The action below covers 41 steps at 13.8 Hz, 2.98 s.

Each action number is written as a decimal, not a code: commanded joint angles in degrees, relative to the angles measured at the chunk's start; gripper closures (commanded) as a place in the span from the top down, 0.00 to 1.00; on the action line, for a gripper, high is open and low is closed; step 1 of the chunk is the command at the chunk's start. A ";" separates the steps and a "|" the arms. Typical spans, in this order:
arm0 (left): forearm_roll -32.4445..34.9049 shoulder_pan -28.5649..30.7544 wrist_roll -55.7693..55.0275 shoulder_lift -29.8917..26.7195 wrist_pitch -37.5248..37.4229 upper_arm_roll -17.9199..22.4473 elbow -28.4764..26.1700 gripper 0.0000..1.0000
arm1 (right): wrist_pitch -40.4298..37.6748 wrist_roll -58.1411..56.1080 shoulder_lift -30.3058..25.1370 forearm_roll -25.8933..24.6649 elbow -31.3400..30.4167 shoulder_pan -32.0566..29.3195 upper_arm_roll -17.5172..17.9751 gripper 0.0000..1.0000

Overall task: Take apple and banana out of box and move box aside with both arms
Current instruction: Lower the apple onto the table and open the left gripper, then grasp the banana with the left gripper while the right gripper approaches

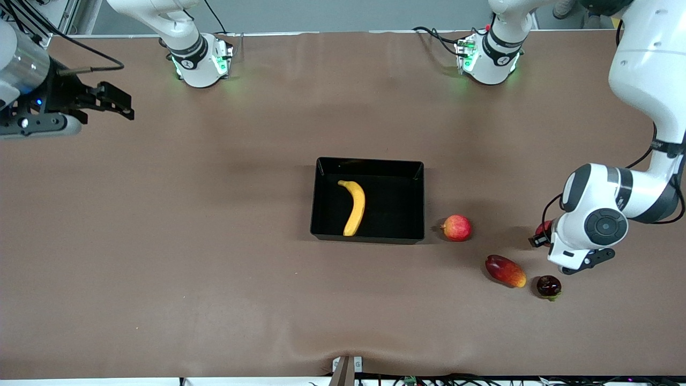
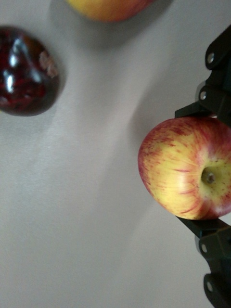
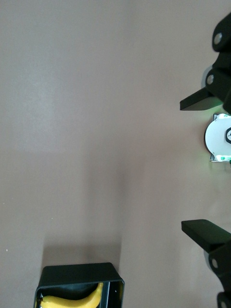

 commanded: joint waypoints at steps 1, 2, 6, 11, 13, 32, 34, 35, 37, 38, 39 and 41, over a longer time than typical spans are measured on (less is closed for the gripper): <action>3.30 1.40 -0.13 2.26 2.48 -0.56 0.22 0.11 | 1.48 0.63 2.13 -0.54 0.18 -0.40 0.00 1.00; 4.62 1.58 -0.21 2.70 2.65 -0.65 0.22 0.34 | 2.96 0.54 3.44 -0.46 0.18 -0.49 0.00 1.00; 3.67 1.75 -0.65 1.92 2.40 -1.26 0.31 1.00 | 3.41 0.01 8.63 -0.46 0.27 -0.58 0.00 1.00; -3.35 1.49 -1.62 -5.54 -8.14 -13.10 1.01 1.00 | 7.63 0.19 13.12 0.51 0.27 0.91 0.09 1.00; -5.64 1.23 -3.36 -6.08 -8.86 -18.28 1.36 1.00 | 8.68 0.28 14.96 0.51 0.27 1.88 0.09 1.00; -5.04 -40.41 -20.35 9.11 11.18 -4.00 10.67 1.00 | 13.52 0.28 18.49 0.60 0.18 3.20 0.09 1.00; -5.12 -41.66 -16.93 10.35 11.18 -3.11 11.38 1.00 | 13.61 0.45 18.58 0.60 0.18 3.20 0.09 1.00; -5.39 -41.66 -14.83 10.61 11.27 -3.19 11.47 1.00 | 14.40 0.63 18.58 0.60 0.18 3.64 0.18 1.00; -5.65 -41.93 -13.14 11.14 12.23 -3.19 11.38 1.00 | 15.63 0.80 18.58 0.60 0.18 4.69 0.09 1.00; -5.65 -42.27 -13.13 11.66 12.32 -3.11 11.38 1.00 | 16.24 0.98 18.58 0.60 0.18 4.87 0.09 1.00; -5.65 -42.80 -13.13 12.02 12.41 -3.11 11.47 1.00 | 16.68 0.98 18.75 0.60 0.09 5.04 0.09 1.00; -5.83 -42.89 -13.22 12.72 12.41 -3.19 11.38 1.00 | 17.04 0.98 19.01 0.60 0.09 5.05 0.09 1.00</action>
